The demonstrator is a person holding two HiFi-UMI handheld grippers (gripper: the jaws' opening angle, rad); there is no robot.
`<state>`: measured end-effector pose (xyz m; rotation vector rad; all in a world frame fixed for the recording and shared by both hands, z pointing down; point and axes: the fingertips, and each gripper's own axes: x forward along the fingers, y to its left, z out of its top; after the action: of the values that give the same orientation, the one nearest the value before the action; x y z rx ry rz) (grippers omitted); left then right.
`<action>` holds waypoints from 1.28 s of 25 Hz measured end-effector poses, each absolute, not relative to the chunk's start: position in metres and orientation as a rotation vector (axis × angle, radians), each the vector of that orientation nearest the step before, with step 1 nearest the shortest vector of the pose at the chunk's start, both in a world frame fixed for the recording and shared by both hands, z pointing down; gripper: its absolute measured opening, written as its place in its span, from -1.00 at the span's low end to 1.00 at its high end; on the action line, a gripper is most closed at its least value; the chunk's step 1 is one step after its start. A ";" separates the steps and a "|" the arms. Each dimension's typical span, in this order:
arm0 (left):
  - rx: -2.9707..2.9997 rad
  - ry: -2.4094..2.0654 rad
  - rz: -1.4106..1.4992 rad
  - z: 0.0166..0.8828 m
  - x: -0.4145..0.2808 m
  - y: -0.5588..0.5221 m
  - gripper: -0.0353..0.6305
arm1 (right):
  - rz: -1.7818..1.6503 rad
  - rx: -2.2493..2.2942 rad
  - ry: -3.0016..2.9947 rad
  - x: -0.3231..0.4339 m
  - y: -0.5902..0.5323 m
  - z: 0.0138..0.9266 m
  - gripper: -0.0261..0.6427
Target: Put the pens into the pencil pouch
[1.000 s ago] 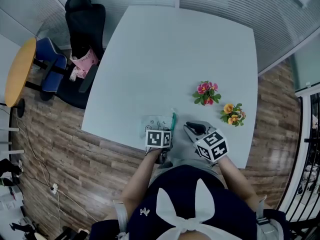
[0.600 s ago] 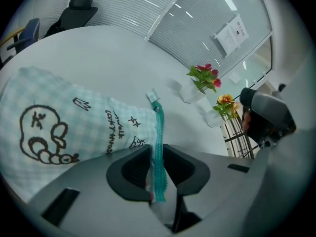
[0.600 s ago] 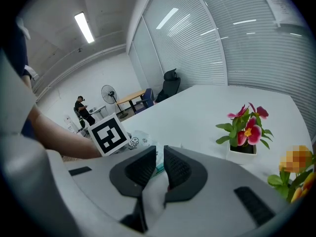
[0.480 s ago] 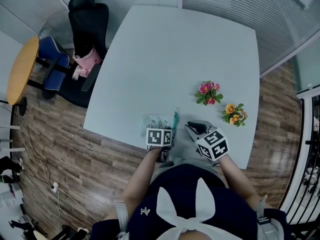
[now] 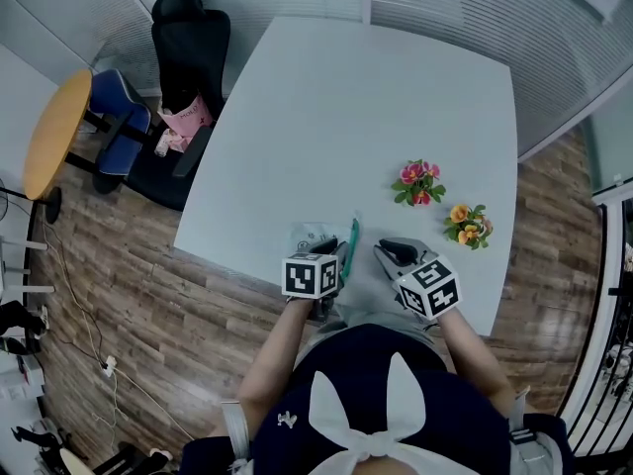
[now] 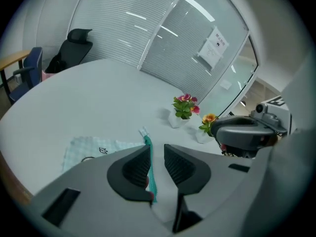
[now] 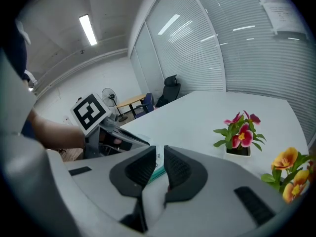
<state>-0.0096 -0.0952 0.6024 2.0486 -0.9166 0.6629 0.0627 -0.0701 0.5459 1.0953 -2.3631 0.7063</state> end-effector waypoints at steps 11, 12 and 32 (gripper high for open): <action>2.231 -1.055 0.545 0.529 -0.023 -0.085 -0.77 | 0.662 1.152 -2.425 0.057 -0.059 0.517 -0.90; 2.241 -1.068 0.537 0.524 -0.024 -0.084 -0.78 | 0.659 1.152 -2.432 0.057 -0.058 0.515 -0.90; 2.324 -1.164 0.474 0.485 -0.020 -0.044 -0.82 | 0.538 1.168 -2.502 0.041 -0.030 0.482 -0.91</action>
<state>-0.0199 -0.0443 0.4847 2.3244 -1.1640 0.4736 0.0410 -0.0301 0.4815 1.1680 -2.5021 0.5378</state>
